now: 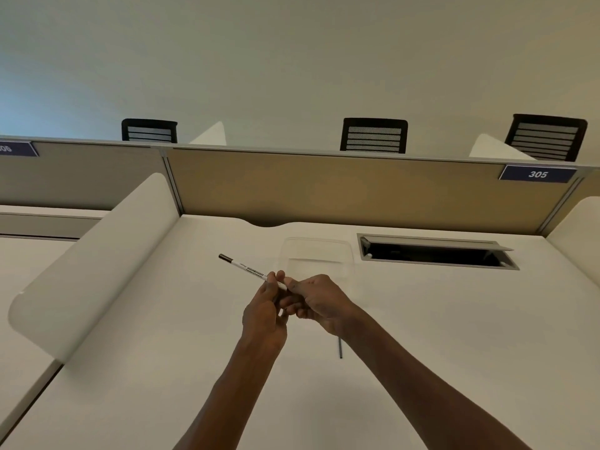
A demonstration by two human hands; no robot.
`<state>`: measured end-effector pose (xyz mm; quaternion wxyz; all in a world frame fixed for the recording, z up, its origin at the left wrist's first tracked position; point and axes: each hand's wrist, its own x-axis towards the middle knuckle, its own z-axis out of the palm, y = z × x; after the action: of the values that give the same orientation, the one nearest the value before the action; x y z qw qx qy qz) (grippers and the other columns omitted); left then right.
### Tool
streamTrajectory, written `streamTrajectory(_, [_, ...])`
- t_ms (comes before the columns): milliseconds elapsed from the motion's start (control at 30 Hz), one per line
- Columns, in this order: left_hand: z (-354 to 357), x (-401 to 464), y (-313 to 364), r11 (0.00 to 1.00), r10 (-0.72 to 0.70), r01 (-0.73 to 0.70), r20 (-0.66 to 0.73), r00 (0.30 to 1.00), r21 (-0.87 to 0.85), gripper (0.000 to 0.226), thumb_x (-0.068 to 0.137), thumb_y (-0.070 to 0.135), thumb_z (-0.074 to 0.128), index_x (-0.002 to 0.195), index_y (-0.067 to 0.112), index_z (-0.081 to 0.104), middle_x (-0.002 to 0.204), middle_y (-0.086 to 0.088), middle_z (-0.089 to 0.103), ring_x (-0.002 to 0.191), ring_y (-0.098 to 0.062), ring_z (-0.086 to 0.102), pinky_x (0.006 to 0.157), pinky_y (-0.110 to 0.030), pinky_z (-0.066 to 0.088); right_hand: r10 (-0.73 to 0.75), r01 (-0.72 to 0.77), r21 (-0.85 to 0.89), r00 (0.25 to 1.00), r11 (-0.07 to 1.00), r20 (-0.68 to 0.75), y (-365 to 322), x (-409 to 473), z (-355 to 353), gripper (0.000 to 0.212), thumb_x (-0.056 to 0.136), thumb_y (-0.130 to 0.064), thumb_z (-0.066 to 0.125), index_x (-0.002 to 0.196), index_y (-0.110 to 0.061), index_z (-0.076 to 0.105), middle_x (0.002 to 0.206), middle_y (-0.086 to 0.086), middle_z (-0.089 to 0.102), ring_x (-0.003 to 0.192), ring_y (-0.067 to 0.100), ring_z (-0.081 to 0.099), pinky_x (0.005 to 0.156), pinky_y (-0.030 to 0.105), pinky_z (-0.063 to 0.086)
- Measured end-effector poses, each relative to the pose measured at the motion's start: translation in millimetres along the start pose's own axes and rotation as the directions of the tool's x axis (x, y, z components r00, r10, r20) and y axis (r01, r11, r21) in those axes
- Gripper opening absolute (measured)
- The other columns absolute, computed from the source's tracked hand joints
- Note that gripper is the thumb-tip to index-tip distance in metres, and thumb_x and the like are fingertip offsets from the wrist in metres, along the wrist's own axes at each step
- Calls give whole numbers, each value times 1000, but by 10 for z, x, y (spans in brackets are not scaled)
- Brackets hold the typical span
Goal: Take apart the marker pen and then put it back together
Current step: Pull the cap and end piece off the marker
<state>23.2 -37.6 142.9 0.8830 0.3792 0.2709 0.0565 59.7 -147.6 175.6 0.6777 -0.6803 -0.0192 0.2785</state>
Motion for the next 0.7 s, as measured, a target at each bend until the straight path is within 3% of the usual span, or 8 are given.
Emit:
streamTrajectory(100, [7,-15,-26,999,-17,17,-3,1000,-28,20,95,28,60,95,15,75,84,1,78,84,-16,70,73,-31,51,-46,44,-38,996,998,-71,53,25,24,30,92,-25,65,89,4,74,71,12,70,55,14,59,52,21,46])
streamTrajectory(267, [48,-30,-57,993,-60,53,-60,996,-108,15,92,25,64,91,14,75,82,1,78,72,-10,73,68,-29,52,-315,234,-338,926,911,-209,144,43,80,18,87,-20,72,78,-5,77,67,9,73,51,11,64,52,19,50])
streamTrajectory(433, [33,-4,-86,979,-119,108,-58,991,-175,16,91,22,67,101,12,74,97,1,78,91,-15,68,90,-32,50,-503,344,-506,837,791,-217,212,39,96,8,85,-14,72,89,-13,79,70,-1,75,53,3,67,58,16,56])
streamTrajectory(533, [12,-3,-113,967,-162,146,-62,985,-206,19,89,22,69,105,12,73,101,1,78,92,-14,67,92,-30,50,-523,357,-553,834,753,-173,215,32,66,10,85,-13,71,92,-14,79,73,0,76,55,3,68,63,20,58])
streamTrajectory(700, [14,-29,-119,951,-207,186,-59,977,-246,20,83,22,75,98,9,75,100,-3,78,86,-16,66,79,-28,52,-507,354,-573,852,740,-129,194,13,17,13,85,-15,71,96,-14,78,76,1,76,58,5,69,65,20,59])
